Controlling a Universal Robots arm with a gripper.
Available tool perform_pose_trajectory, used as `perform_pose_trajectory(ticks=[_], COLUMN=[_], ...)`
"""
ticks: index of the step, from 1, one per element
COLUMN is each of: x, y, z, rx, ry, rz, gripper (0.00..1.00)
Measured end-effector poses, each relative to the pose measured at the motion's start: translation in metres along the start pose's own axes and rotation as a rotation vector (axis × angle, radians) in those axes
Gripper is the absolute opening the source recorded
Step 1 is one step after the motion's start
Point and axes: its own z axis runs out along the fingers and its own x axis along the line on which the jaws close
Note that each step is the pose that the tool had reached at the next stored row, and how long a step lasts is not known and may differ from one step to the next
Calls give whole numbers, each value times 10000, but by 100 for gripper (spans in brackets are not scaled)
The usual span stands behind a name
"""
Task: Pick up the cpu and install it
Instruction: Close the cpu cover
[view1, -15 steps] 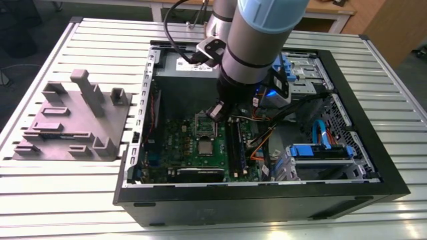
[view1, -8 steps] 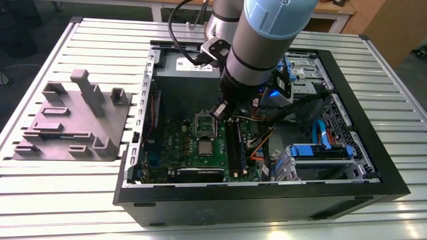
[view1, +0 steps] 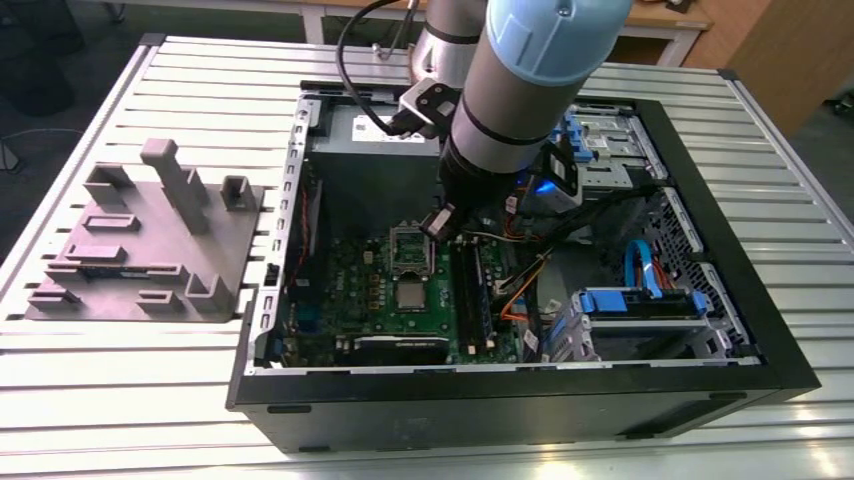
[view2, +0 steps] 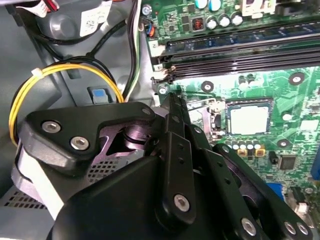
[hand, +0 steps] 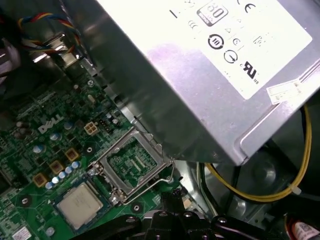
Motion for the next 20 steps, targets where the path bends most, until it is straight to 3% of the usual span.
perform_pose_trajectory(ticks=[15, 20], x=[-77, -77], y=[53, 52], z=[163, 189], rx=[-70, -110], ry=[-81, -126], rz=[-6, -9], gripper=[10, 10])
